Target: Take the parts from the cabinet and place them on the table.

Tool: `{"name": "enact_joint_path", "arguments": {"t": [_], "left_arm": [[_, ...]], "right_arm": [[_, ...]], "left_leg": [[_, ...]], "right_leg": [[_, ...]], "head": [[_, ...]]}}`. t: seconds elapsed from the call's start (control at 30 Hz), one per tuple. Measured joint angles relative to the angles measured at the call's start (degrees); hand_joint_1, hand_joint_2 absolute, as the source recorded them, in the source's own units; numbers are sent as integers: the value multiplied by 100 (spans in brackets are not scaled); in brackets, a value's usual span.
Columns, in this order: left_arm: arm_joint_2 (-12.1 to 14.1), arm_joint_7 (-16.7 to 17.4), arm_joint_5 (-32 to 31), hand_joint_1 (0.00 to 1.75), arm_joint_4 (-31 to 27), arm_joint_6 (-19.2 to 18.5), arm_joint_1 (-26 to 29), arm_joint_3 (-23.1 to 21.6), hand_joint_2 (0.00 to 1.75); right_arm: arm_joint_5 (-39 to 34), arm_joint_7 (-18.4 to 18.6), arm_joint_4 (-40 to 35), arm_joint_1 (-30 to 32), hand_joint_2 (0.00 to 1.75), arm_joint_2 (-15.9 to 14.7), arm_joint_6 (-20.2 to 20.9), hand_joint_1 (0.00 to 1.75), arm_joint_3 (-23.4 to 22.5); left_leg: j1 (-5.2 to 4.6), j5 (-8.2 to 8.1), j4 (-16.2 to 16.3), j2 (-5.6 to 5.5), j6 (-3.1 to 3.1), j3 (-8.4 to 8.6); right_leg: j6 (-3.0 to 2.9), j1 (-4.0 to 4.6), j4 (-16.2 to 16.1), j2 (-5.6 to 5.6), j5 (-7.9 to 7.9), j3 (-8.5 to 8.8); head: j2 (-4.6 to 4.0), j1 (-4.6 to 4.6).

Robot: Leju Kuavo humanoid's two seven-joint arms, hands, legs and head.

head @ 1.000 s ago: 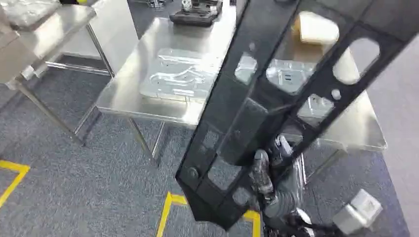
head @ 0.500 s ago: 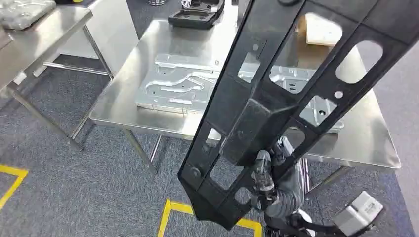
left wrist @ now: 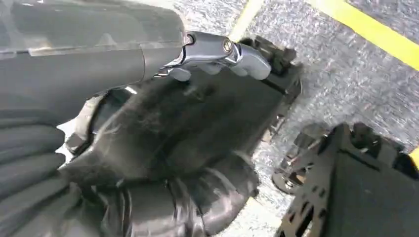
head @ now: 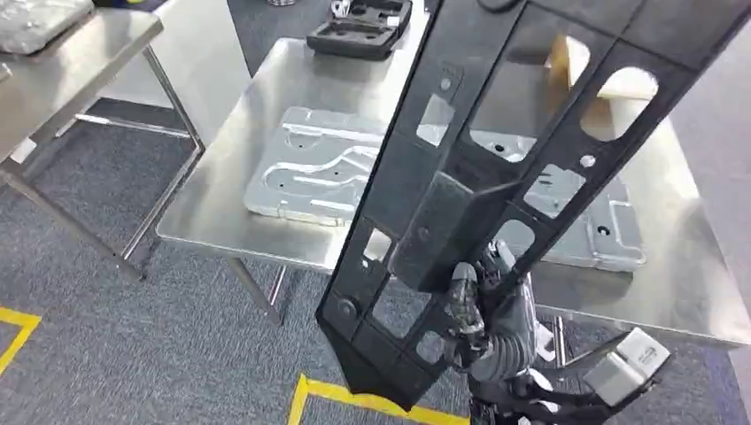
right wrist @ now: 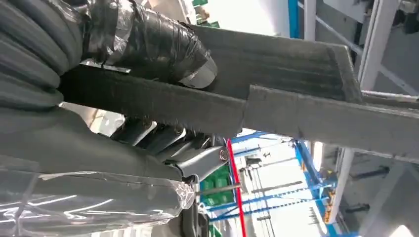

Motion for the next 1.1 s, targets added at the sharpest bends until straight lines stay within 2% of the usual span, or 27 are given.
{"name": "enact_joint_path", "arguments": {"t": [0.03,0.1,0.13,0.17,0.2,0.23,0.27,0.3,0.33,0.37,0.4,0.43,0.5,0.57,0.6,0.63,0.67,0.7,0.77,0.8,0.83,0.87,0.93,0.97,1.0,1.03,1.1], "left_arm": [[2,-2,7,0,0,2,-6,0,175],[2,0,11,0,0,2,1,0,175],[2,0,13,0,0,2,14,0,175],[2,2,13,0,0,2,25,0,175],[2,4,13,0,0,2,28,0,175],[2,7,13,0,0,2,26,0,175],[2,7,13,0,0,2,28,0,175],[2,7,13,0,0,2,43,0,175],[2,9,13,0,0,2,44,2,175],[2,11,9,0,0,13,29,2,175],[9,2,7,0,0,13,22,2,175],[13,-11,5,0,0,13,18,2,175],[17,-31,4,0,0,13,15,2,175],[20,-48,7,0,0,20,15,2,175],[26,-48,11,0,0,24,16,2,175],[31,-46,13,0,0,31,12,2,175],[42,-35,11,0,0,37,8,4,175],[50,-13,7,0,0,39,8,4,175],[79,26,-9,0,0,42,13,4,175],[109,44,-13,0,6,44,28,4,175],[120,53,-20,0,7,50,17,4,175],[125,57,-35,0,5,55,9,7,175],[166,68,-94,0,7,57,14,7,175],[170,83,-103,0,7,57,17,7,175],[186,88,-120,0,7,52,13,7,175],[190,90,-140,0,4,46,2,7,175],[190,92,-168,0,4,17,-15,7,175]], "right_arm": [[-16,0,7,-10,175,0,-4,175,-2],[-55,13,52,5,175,0,-7,175,-17],[-72,26,74,6,175,0,-9,175,-22],[-79,46,92,5,175,0,-9,175,-24],[-83,50,103,5,175,0,-9,175,-26],[-92,55,112,5,175,0,-7,175,-26],[-96,55,123,5,175,0,-7,175,-26],[-99,53,144,12,175,0,-4,175,-28],[-110,55,162,-7,175,2,-4,175,-28],[-114,72,164,8,175,2,-9,175,-31],[-96,120,177,12,175,2,-24,175,-31],[-37,201,195,-18,175,15,-81,175,-31],[107,313,219,-53,175,28,-171,175,-31],[585,716,260,-118,175,28,-436,175,-31],[1025,1057,302,-153,175,20,-630,175,-31],[1598,1482,361,-198,175,6,-825,175,-31],[2217,1925,422,-240,175,-22,-969,175,-31],[2887,2396,459,-291,175,-61,-1042,175,-31],[3476,2781,501,-390,175,-120,-1051,175,-31],[3614,2895,527,-422,175,-142,-1049,175,-33],[3761,3022,544,-472,175,-166,-1049,175,-37],[3997,3240,562,-519,175,-190,-1032,175,-48],[4567,3717,612,-602,175,-293,-888,175,-52],[4825,3909,621,-671,175,-359,-806,175,-70],[5007,4039,632,-736,175,-426,-733,175,-105],[5135,4138,634,-807,175,-486,-669,175,-125],[5515,4431,645,-916,175,-604,-437,175,-153]], "left_leg": [[2,-41,1,2,21,41],[-1,-156,1,0,24,153],[-1,-216,2,-9,24,228],[1,-286,2,-19,22,323],[6,-362,2,-34,12,429],[10,-452,2,-42,-6,551],[13,-553,2,-42,-30,650],[-17,-627,69,-46,-62,702],[-18,-671,74,-86,-83,672],[-27,-739,102,-64,-125,648],[-21,-722,110,-54,-151,713],[-25,-697,164,-58,-168,686],[-9,-698,612,-27,-220,438],[21,-1000,1332,-14,-296,-53],[29,-1170,1594,-9,-320,-270],[32,-1242,1714,-6,-332,-426],[32,-1138,1634,-1,-325,-473],[31,-856,1346,1,-306,-417],[12,-75,383,2,-206,-120],[-7,-106,308,15,-162,-96],[-72,-224,255,13,-132,-147],[-78,-147,114,7,-68,-57],[-89,-102,100,-3,-54,-48],[13,-36,-44,6,-28,37],[-3,-31,-91,23,-41,106],[4,-45,-103,30,-17,138],[10,-72,-94,30,-1,155]], "right_leg": [[23,-7,417,0,-79,-298],[49,-17,1063,0,-463,-885],[55,-17,1153,-1,-620,-1071],[53,-18,1055,-1,-630,-1173],[49,-18,804,-1,-499,-1183],[40,-17,414,-1,-153,-1135],[29,-17,-40,-2,434,-1084],[6,-7,-348,-11,1013,-1144],[-62,8,-252,-23,769,-1117],[-98,24,-242,3,919,-1106],[-152,25,-245,0,861,-1099],[-176,8,-256,6,848,-1066],[-234,-12,-317,3,803,-969],[-266,-4,-327,3,735,-915],[-275,2,-325,4,698,-886],[-279,6,-320,7,659,-846],[-280,11,-314,12,619,-800],[-278,22,-305,23,576,-741],[-275,43,-308,39,491,-603],[-267,30,-359,35,482,-583],[-240,21,-361,38,498,-583],[-203,16,-351,39,487,-625],[-153,15,-398,33,471,-577],[-134,55,-293,17,385,-579],[-99,55,-176,8,349,-639],[-81,45,123,16,177,-765],[-19,11,956,15,-158,-1211]], "head": [[-2,-2],[-2,-8],[-2,-4],[-2,-11],[-2,-8],[-2,-6],[-2,-6],[-2,22],[-2,9],[-2,-22],[-2,-15],[-2,-17],[-2,-35],[-2,-39],[-2,-43],[-2,-39],[-2,-46],[-2,-39],[-2,-39],[-2,-6],[-2,3],[-2,-50],[-2,-32],[0,-37],[0,-37],[-2,-19],[-2,-24]]}}
